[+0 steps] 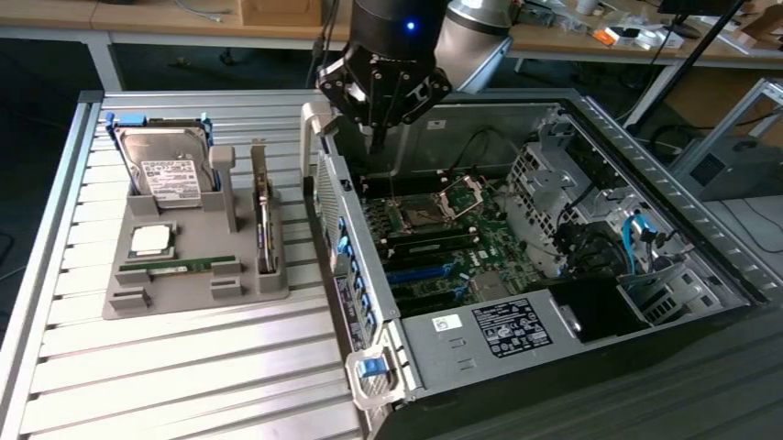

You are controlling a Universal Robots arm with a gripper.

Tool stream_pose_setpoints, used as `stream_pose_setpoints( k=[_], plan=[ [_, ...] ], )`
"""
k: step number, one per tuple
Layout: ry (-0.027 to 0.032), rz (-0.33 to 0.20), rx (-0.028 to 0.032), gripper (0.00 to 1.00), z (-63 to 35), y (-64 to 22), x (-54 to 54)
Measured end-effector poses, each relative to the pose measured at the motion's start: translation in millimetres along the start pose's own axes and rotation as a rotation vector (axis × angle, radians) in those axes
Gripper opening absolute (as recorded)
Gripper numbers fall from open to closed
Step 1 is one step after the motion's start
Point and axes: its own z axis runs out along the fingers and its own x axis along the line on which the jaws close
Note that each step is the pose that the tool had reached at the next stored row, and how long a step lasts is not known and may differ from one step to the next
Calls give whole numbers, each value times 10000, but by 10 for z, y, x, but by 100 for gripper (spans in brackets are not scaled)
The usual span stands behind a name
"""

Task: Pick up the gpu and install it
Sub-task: 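Reach for the gpu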

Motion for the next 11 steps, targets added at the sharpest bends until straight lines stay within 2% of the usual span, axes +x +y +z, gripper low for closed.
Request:
stream_pose_setpoints(
  k=[11],
  plan=[
    [1, -1, 1, 11, -2, -5, 59]
  ],
)
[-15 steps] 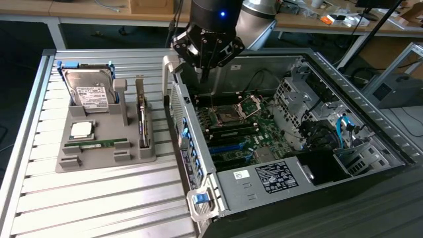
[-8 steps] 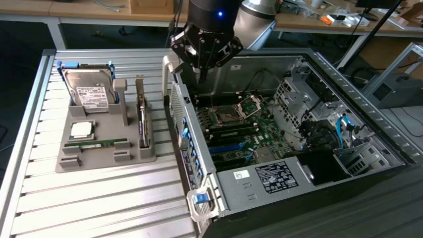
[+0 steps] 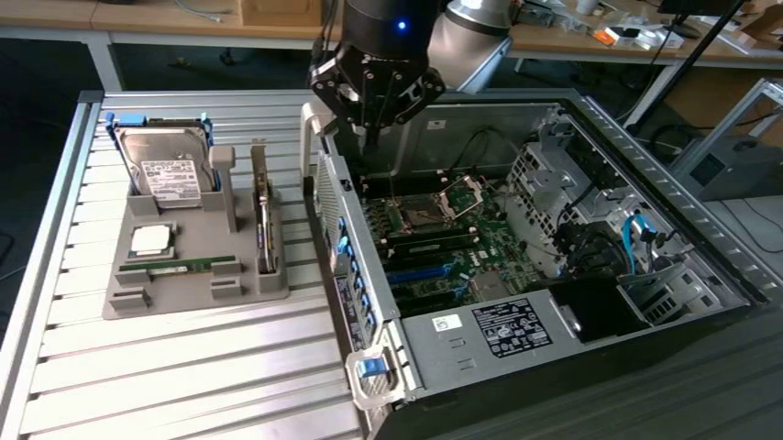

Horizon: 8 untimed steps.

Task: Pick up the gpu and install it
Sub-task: 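Reach for the gpu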

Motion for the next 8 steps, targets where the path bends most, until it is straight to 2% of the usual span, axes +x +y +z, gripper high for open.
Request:
stream_pose_setpoints(
  k=[8],
  plan=[
    [-1, 0, 0, 11, -1, -4, 51]
  ],
)
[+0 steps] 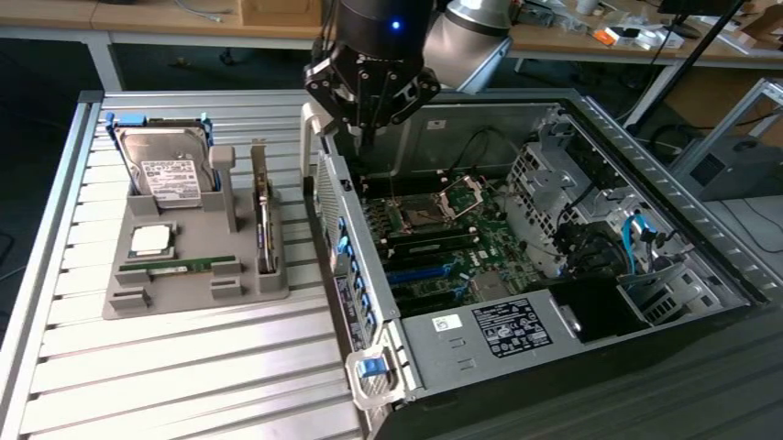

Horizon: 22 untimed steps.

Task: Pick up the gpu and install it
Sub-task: 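Reach for the gpu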

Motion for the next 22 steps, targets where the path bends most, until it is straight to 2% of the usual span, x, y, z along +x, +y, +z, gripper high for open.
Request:
stream_pose_setpoints(
  k=[22],
  plan=[
    [0, 1, 0, 11, -2, -7, 98]
  ],
)
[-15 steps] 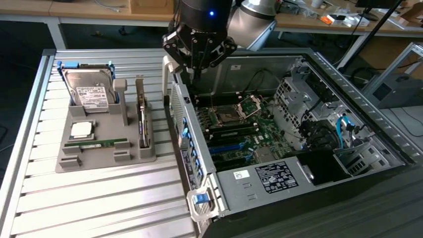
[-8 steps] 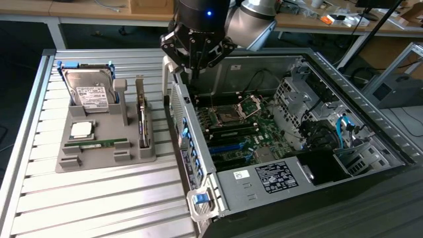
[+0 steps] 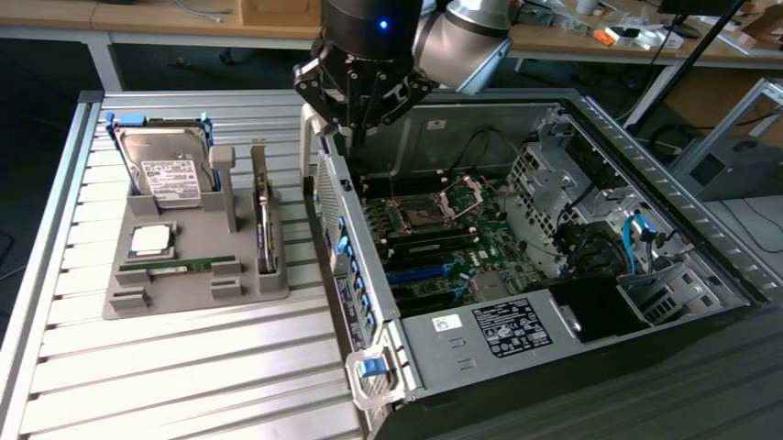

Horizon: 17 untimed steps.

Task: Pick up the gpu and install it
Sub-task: 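Reach for the gpu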

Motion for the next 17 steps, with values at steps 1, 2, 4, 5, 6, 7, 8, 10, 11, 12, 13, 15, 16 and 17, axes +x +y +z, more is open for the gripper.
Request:
stream_pose_setpoints(
  k=[1, 2, 4, 5, 6, 7, 8, 10, 11, 12, 13, 15, 16, 17],
  plan=[
    [0, 0, 0, 11, 0, 0, 4],
    [0, 0, 0, 11, -1, -1, 13],
    [0, 0, 0, 11, -1, -2, 23],
    [0, 0, 0, 11, -1, -2, 27],
    [0, 0, 0, 11, -1, -3, 33],
    [1, 0, 0, 11, -1, -3, 37],
    [1, 0, 0, 11, -2, -3, 43],
    [1, 0, 0, 11, -2, -4, 50],
    [1, 0, 0, 11, -2, -4, 54],
    [1, 0, 0, 11, -2, -5, 59],
    [0, 0, 0, 11, -2, -5, 62],
    [1, 0, 0, 11, -2, -6, 75],
    [0, 0, 0, 11, -2, -6, 80],
    [0, 0, 0, 11, -2, -6, 84]
  ],
)
